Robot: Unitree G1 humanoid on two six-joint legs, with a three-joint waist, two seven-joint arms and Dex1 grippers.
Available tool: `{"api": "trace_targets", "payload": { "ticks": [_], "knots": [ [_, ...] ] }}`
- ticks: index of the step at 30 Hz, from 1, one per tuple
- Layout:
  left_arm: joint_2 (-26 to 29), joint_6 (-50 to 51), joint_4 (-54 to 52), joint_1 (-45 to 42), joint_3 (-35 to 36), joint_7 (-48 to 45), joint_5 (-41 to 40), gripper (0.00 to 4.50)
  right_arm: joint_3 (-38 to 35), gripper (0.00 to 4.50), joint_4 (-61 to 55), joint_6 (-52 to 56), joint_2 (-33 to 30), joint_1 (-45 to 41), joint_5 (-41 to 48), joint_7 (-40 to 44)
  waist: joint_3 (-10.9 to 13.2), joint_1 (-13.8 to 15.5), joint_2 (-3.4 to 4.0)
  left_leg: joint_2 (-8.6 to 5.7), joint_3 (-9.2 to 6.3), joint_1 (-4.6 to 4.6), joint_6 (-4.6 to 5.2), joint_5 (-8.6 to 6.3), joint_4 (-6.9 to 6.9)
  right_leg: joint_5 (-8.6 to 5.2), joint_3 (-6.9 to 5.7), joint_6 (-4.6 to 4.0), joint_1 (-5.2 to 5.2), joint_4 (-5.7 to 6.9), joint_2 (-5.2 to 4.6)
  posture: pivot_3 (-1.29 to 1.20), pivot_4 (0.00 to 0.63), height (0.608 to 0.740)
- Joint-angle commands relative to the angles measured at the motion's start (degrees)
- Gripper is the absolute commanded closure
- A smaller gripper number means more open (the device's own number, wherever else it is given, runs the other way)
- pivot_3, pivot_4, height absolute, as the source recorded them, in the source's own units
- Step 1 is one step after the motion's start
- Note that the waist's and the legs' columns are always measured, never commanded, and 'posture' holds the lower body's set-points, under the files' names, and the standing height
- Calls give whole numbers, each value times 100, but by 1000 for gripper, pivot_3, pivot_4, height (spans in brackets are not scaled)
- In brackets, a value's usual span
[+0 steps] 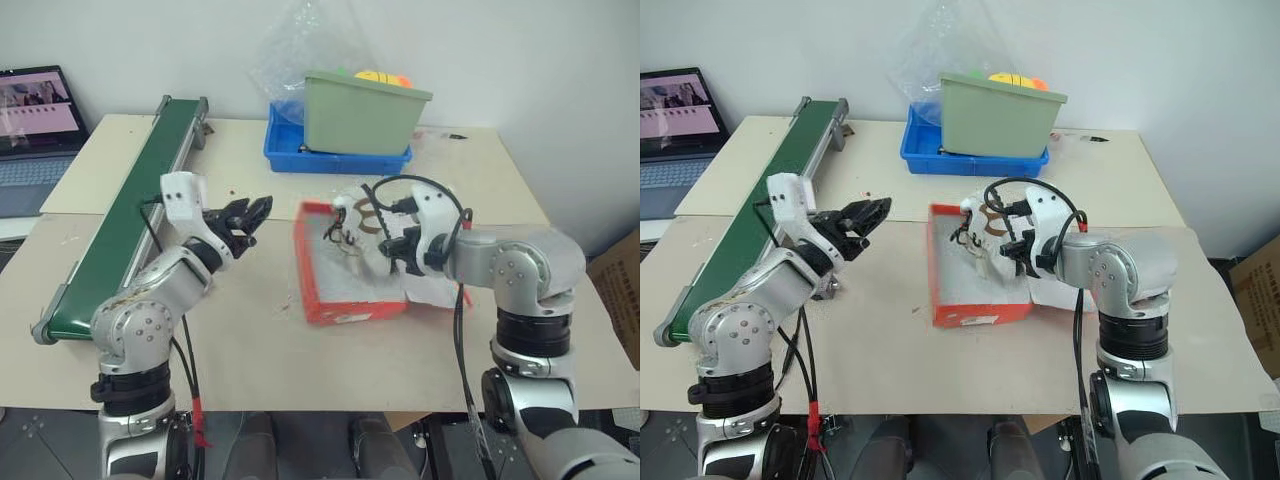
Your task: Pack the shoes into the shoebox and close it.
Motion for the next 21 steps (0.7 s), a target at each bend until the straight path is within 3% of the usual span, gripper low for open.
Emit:
{"api": "trace_targets", "payload": {
  "ticks": [1, 21],
  "knots": [
    [52, -89, -60, -57, 152, 8, 8, 1838, -158, 4169, -379, 127, 50, 21, -90, 37, 0, 3, 0, 0, 0, -1, 0, 0, 0, 0, 0, 0, 0, 0, 0, 0, 150, 740],
    [-330, -64, -103, 60, -132, 64, 184, 1838, -76, 4169, -1187, 302, 6, 782, 37, -189, 0, 22, 0, 0, -1, -7, 0, 0, 5, 0, -2, 0, -2, 1, 0, 0, 150, 740]
  ]
}}
